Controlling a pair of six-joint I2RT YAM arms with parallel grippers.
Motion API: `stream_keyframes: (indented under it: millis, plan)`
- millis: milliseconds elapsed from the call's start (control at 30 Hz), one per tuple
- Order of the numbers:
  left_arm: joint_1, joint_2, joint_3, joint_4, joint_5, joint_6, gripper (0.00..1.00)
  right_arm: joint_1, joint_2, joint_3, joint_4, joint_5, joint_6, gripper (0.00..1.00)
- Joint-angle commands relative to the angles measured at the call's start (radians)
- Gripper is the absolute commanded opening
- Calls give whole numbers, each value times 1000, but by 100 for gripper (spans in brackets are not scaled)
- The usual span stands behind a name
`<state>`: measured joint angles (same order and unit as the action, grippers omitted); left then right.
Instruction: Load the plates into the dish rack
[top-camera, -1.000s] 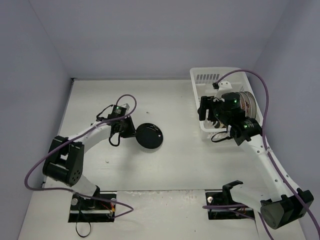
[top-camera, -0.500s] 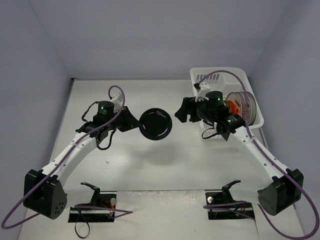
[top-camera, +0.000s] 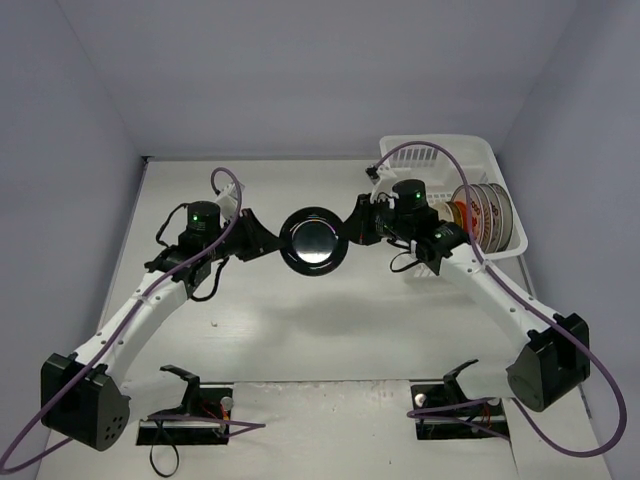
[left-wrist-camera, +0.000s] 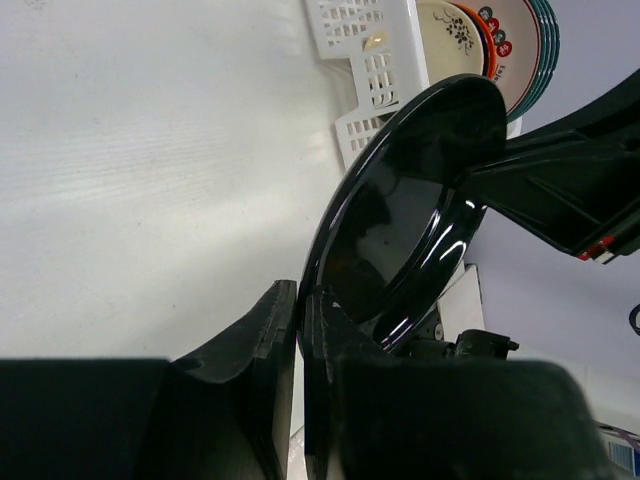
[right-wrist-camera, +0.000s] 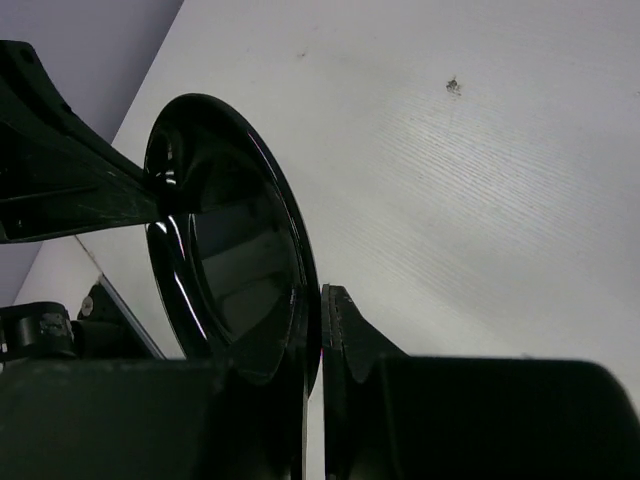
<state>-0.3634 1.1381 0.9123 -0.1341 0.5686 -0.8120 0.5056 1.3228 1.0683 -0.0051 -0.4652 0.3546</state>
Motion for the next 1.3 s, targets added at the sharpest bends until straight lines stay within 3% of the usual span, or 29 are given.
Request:
stream_keyframes:
  millis: [0, 33, 133, 167, 267, 400, 600, 967, 1267]
  plan:
    - [4, -32, 51, 84, 33, -12, 1, 5, -14, 64, 59, -4, -20, 0]
    - [4, -28, 51, 71, 18, -7, 20, 5, -19, 79, 50, 3, -43, 0]
    - [4, -24, 66, 5, -13, 30, 47, 1, -36, 122, -36, 97, -94, 0]
    - [4, -23, 75, -25, -59, 65, 60, -1, -40, 163, -99, 190, -138, 0]
    - [4, -21, 120, -178, -197, 147, 73, -12, -43, 276, -244, 371, -204, 0]
    - [4, -12, 163, -404, -401, 240, 77, -48, 7, 432, -413, 736, -328, 0]
    - [1, -32, 169, -559, -603, 316, 77, -114, 93, 532, -535, 1018, -446, 0]
    - [3, -87, 137, -618, -644, 332, 77, -202, 266, 516, -506, 1172, -542, 0]
    - [1, -116, 117, -625, -644, 332, 77, -202, 337, 418, -429, 1201, -560, 0]
